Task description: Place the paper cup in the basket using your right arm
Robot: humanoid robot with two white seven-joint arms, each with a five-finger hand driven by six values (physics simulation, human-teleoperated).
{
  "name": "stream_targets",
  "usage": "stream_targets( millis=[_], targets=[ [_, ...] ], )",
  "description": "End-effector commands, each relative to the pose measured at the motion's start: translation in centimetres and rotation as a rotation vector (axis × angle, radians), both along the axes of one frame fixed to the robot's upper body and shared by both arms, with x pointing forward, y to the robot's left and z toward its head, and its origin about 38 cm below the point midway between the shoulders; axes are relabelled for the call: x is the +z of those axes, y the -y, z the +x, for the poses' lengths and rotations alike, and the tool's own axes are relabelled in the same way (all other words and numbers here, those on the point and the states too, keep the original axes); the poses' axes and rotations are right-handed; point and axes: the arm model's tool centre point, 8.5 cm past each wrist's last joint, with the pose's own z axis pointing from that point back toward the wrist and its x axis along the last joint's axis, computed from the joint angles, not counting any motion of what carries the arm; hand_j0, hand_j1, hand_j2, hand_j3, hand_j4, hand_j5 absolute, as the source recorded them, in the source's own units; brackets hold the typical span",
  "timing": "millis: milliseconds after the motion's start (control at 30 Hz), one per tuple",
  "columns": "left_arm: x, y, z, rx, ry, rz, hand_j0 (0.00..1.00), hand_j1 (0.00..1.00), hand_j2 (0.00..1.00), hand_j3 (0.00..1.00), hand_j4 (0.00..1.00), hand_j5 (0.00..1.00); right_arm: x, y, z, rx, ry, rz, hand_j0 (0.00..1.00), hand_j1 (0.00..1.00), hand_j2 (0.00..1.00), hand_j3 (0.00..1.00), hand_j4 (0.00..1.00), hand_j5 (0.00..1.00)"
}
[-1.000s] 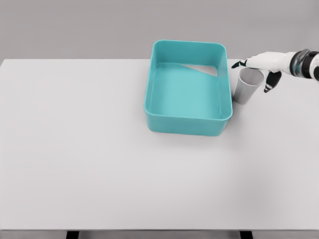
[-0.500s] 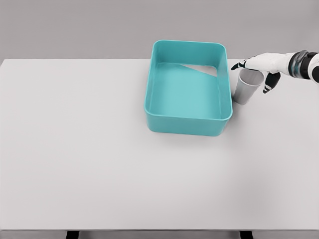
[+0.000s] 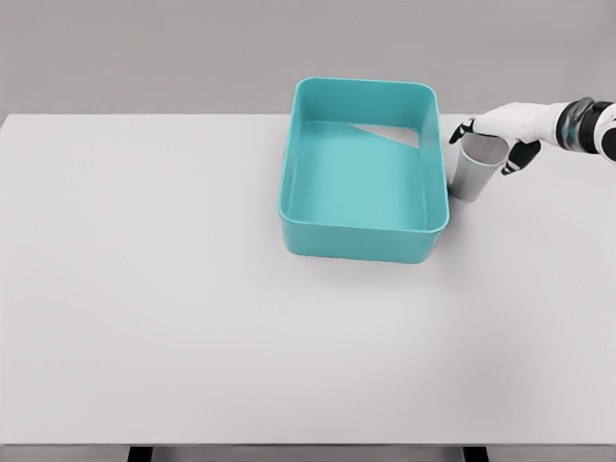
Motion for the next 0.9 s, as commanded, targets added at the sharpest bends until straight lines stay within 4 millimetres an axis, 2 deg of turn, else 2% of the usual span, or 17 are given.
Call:
stream_targets(
  millis=[0,100,667,800,867],
  targets=[
    [0.0,0.0,0.0,0.000,0.000,0.000,1.00,1.00,1.00,1.00,1.00,1.00,0.0,0.1,0.0,-0.001,0.003,-0.009,0.82,0.82,0.82,0.82,0.82,0.82],
    [0.0,0.0,0.0,0.000,0.000,0.000,1.00,1.00,1.00,1.00,1.00,1.00,0.0,0.0,0.0,0.000,0.004,-0.010,0.79,0.79,0.79,0.79,0.79,0.79],
    [0.0,0.0,0.0,0.000,-0.001,0.000,1.00,1.00,1.00,1.00,1.00,1.00,1.0,0.5,0.0,-0.006,0.026,-0.010,0.78,0.78,0.78,0.78,0.78,0.78],
    [0.0,0.0,0.0,0.000,-0.001,0.000,1.00,1.00,1.00,1.00,1.00,1.00,2.6,0.7,0.3,-0.014,0.064,0.014,0.78,0.78,0.78,0.78,0.78,0.78],
    [0.0,0.0,0.0,0.000,0.000,0.000,1.00,1.00,1.00,1.00,1.00,1.00,2.7,0.7,0.3,-0.013,0.065,0.015,0.78,0.78,0.78,0.78,0.78,0.78]
  ],
)
